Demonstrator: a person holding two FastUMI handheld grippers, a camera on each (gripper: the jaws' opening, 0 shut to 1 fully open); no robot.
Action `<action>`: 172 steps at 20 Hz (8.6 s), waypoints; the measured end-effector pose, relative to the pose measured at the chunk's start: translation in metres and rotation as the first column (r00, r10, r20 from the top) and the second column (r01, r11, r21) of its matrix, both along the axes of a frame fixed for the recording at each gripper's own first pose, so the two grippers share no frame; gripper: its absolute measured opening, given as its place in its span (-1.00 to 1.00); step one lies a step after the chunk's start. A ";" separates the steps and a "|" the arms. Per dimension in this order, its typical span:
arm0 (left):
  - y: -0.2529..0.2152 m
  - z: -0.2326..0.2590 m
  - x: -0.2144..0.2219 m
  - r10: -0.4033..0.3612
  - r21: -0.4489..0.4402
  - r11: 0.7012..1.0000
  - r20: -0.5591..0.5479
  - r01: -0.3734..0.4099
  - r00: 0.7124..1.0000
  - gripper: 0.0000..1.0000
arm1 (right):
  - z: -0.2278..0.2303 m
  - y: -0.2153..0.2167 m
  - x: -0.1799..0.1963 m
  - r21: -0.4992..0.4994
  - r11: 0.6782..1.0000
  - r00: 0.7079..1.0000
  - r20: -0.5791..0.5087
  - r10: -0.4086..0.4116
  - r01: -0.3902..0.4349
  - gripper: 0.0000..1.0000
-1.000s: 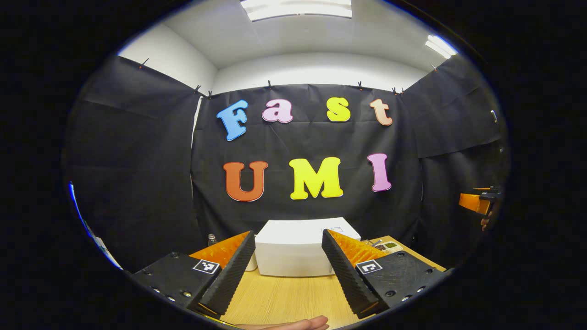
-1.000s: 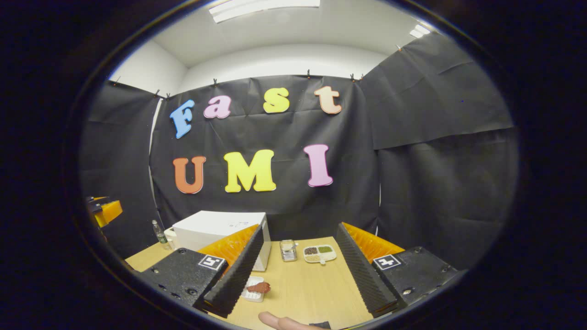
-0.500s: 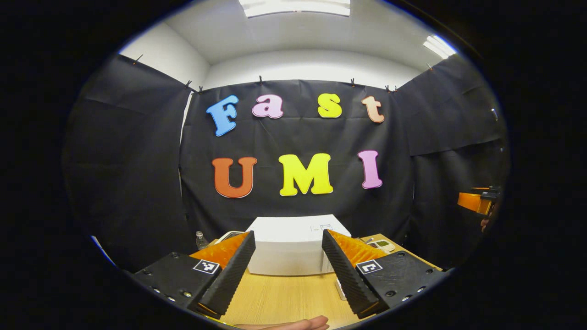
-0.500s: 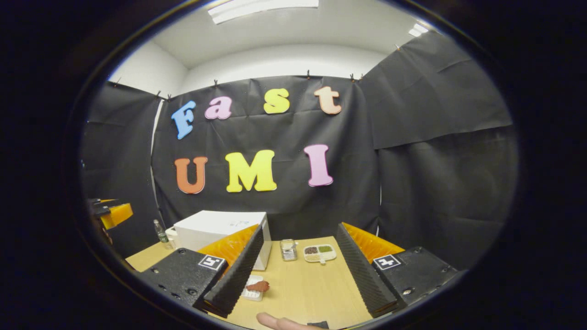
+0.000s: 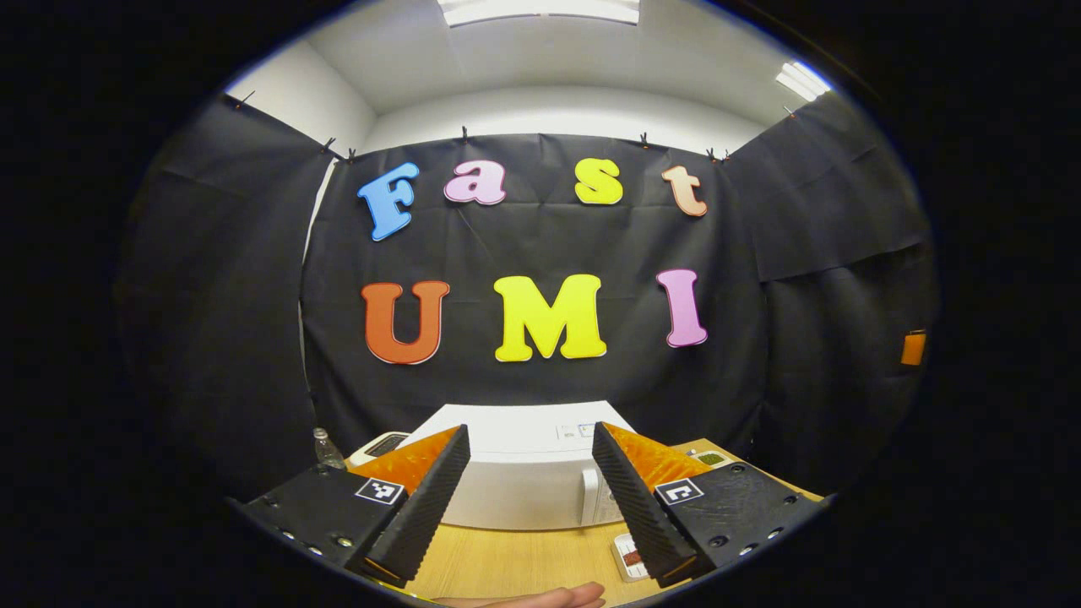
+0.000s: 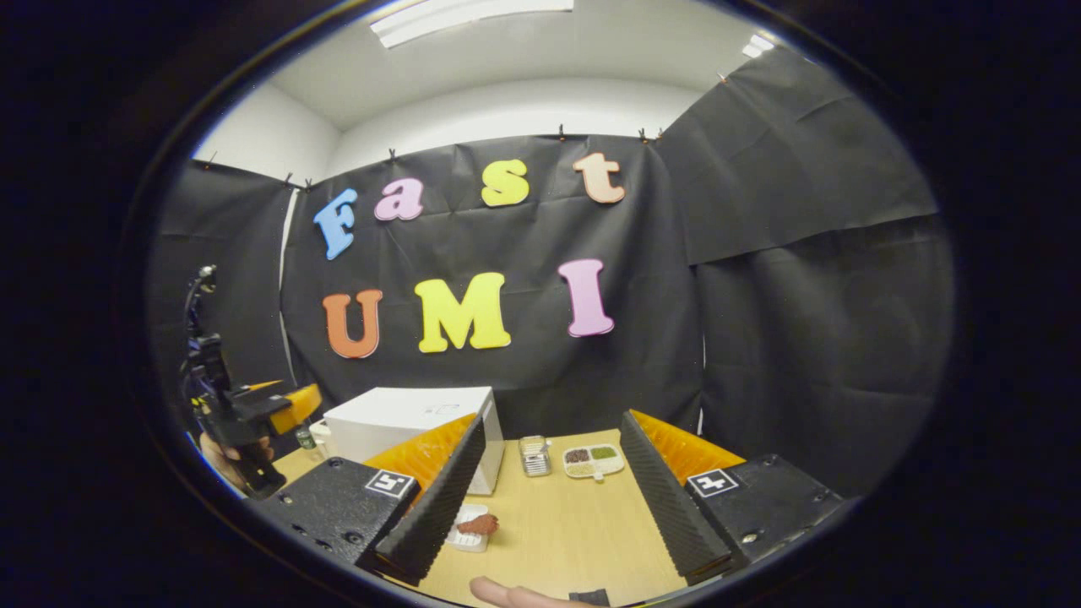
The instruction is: Open the microwave oven with the left hand, put the food in, and close the microwave oven.
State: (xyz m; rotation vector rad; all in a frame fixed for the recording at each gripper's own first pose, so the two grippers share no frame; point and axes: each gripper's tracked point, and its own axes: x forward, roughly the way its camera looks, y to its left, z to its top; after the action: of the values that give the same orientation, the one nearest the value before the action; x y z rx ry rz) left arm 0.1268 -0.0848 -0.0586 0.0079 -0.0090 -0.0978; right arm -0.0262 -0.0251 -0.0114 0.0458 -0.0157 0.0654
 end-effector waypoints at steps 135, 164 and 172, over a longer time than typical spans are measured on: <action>0.119 -0.014 -0.147 0.128 0.010 0.992 -0.004 -0.128 0.992 0.83 | -0.250 0.175 0.127 -0.136 0.876 0.723 -0.629 0.285 -0.463 -0.76; 0.208 -0.079 -0.150 0.167 0.010 0.986 -0.125 -0.167 0.978 0.84 | -0.285 0.441 0.250 -0.059 0.953 0.903 -0.341 0.261 -0.298 -0.75; 0.214 -0.096 -0.145 0.152 -0.026 0.987 -0.161 -0.158 0.975 0.84 | -0.278 0.449 0.315 0.228 0.958 0.969 -0.135 0.206 -0.172 -0.74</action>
State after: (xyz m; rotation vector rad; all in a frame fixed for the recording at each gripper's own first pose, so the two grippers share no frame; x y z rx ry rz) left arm -0.0186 0.1297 -0.1541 -0.0382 0.1490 0.0580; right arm 0.2884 0.4244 -0.2894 0.2697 0.1409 0.2519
